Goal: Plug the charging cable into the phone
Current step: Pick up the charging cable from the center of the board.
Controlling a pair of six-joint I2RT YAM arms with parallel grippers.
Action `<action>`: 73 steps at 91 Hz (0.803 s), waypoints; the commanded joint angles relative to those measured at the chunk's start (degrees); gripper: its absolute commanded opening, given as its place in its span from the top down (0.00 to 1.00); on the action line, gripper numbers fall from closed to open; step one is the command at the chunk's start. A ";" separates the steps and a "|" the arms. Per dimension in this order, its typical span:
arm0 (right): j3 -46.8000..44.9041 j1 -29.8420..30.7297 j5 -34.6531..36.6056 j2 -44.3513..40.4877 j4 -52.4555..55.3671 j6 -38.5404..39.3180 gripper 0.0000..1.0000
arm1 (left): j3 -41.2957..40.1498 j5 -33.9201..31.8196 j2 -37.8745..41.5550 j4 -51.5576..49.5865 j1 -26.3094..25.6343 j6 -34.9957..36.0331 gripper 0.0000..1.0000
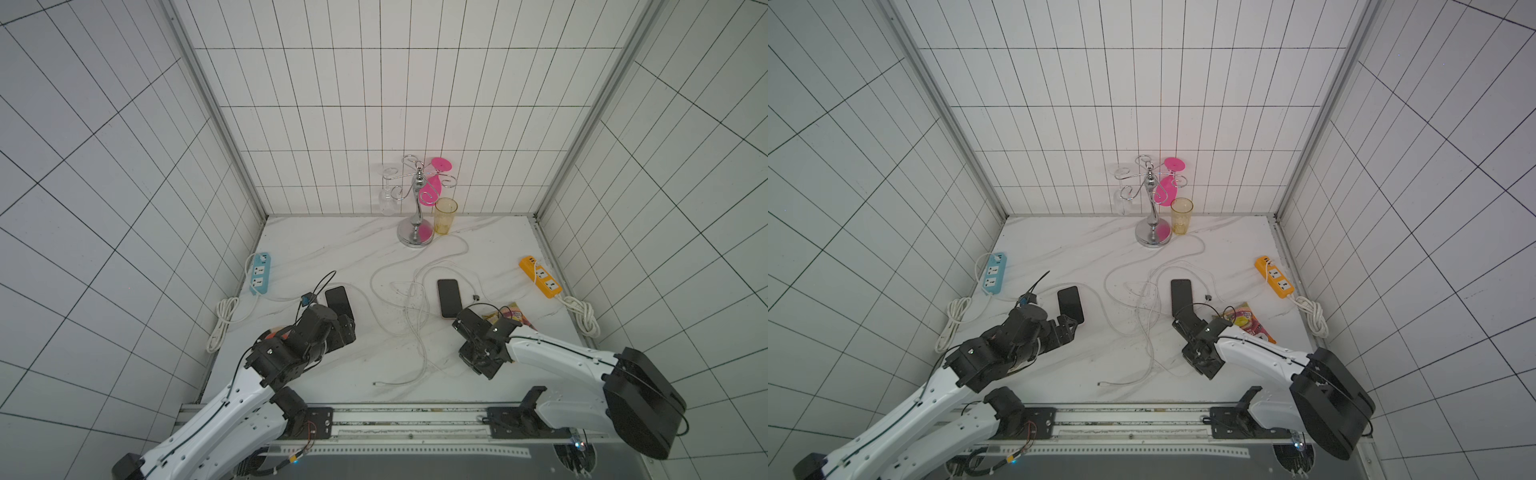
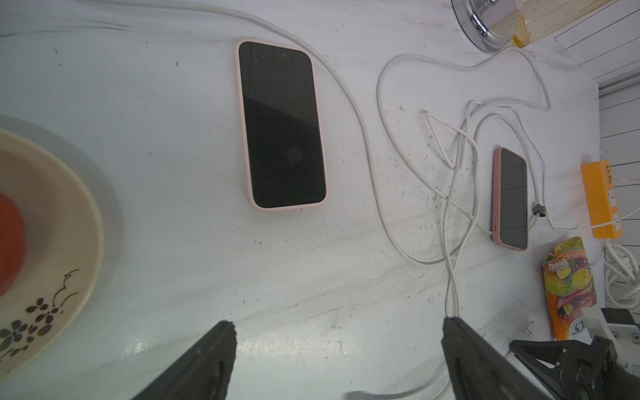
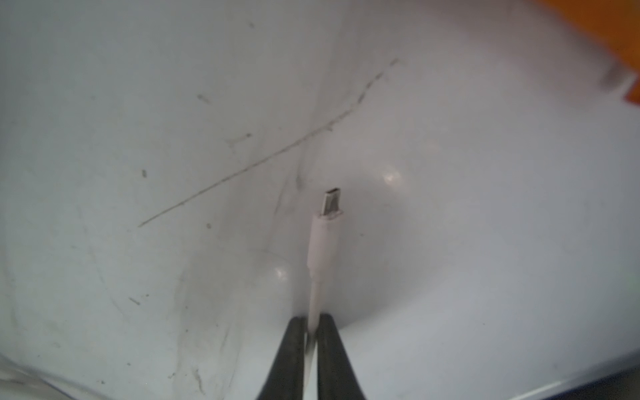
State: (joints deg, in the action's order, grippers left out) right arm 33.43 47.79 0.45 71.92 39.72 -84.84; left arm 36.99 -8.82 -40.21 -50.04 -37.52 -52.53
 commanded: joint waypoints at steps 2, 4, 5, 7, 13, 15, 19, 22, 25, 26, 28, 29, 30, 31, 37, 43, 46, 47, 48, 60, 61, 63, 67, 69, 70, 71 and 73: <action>-1.20 -2.41 1.78 0.79 -5.06 5.89 1.00 | 0.09 -0.17 -0.04 1.19 -0.25 0.13 0.06; -0.61 -2.83 2.15 0.51 -4.91 7.27 1.00 | 0.16 -0.15 -0.05 1.18 -0.27 0.14 0.06; -0.32 -3.03 2.48 0.37 -4.83 7.95 1.00 | 0.22 -0.15 -0.05 1.26 -0.23 0.19 0.06; 0.27 -3.27 3.05 0.07 -4.59 9.23 1.00 | 0.28 -0.08 -0.05 1.31 -0.22 0.23 0.06; 3.18 -3.82 4.96 -1.04 -3.59 15.09 1.00 | 0.58 0.09 -0.05 1.64 -0.23 0.38 0.06; 4.48 -3.84 5.87 -1.40 -3.00 17.41 1.00 | 0.64 0.22 -0.05 1.84 -0.24 0.52 0.06; 7.07 -3.82 7.48 -2.08 -2.08 22.72 1.00 | 1.05 0.73 -0.17 2.42 -0.23 0.85 0.06; 8.82 -3.84 8.15 -2.70 -2.06 27.34 1.00 | 1.37 1.23 -0.34 3.07 -0.27 1.24 0.06; 10.55 -3.84 7.92 -3.34 -2.59 33.12 1.00 | 1.86 2.04 -0.50 3.79 -0.24 1.67 0.06; 10.97 -3.84 7.69 -3.53 -2.92 34.20 1.00 | 2.03 2.31 -0.58 4.02 -0.21 1.88 0.06; 11.77 -3.80 7.23 -4.20 -3.56 38.34 1.00 | 2.45 2.88 -0.71 4.48 -0.19 2.25 0.06; 12.07 -3.78 7.04 -4.48 -3.80 40.06 1.00 | 2.59 3.26 -0.77 4.76 -0.19 2.43 0.06; 12.35 -3.77 6.77 -4.80 -4.05 41.57 1.00 | 2.79 3.53 -0.89 5.03 -0.23 2.57 0.06; 12.57 -3.72 6.59 -5.14 -4.36 42.95 1.00 | 3.03 3.76 -1.00 5.30 -0.21 2.76 0.06; 13.21 -3.42 4.60 -7.62 -6.61 51.01 1.00 | 4.52 5.40 -1.77 6.75 -0.21 3.67 0.06; 13.05 -2.89 1.61 -10.38 -9.36 58.69 1.00 | 6.35 7.56 -2.80 8.51 -0.25 4.56 0.06; 12.75 -2.31 0.94 -11.80 -10.65 61.63 1.00 | 7.21 8.98 -3.42 9.52 -0.27 5.04 0.06; 12.60 -2.11 0.60 -12.42 -11.17 62.51 1.00 | 7.56 9.43 -3.67 9.92 -0.27 5.23 0.06; 12.35 -1.88 0.16 -13.03 -11.78 63.65 1.00 | 7.96 10.00 -3.88 10.29 -0.27 5.42 0.06; 6.98 0.00 -9.92 -21.41 -21.02 76.29 1.00 | 11.78 18.29 -7.46 16.03 -0.25 7.22 0.08; 6.42 0.14 -10.59 -22.05 -22.07 76.96 1.00 | 12.00 19.00 -7.88 16.51 -0.22 7.29 0.09; 5.14 0.36 -11.57 -23.64 -23.91 78.01 1.00 | 12.70 20.35 -8.66 17.36 -0.26 7.34 0.09; 3.19 0.46 -13.34 -25.99 -26.95 79.43 1.00 | 13.81 22.88 -10.45 18.65 -0.32 7.29 0.10; 2.36 0.50 -14.48 -26.93 -28.18 80.45 1.00 | 14.36 23.83 -11.26 19.23 -0.33 7.27 0.10; 2.04 0.48 -15.46 -27.32 -28.68 81.02 1.00 | 14.57 24.32 -11.76 19.65 -0.44 7.23 0.11; 1.75 0.52 -16.44 -27.65 -29.15 81.61 1.00 | 14.80 24.70 -12.23 19.99 -0.53 7.25 0.11; 1.27 0.59 -18.27 -28.24 -29.85 82.82 1.00 | 15.33 25.29 -13.03 20.60 -0.82 7.26 0.12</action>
State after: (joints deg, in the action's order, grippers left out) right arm 38.06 47.72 -7.88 47.70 18.98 -13.96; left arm 49.63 8.43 -50.11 -36.05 -37.60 -46.89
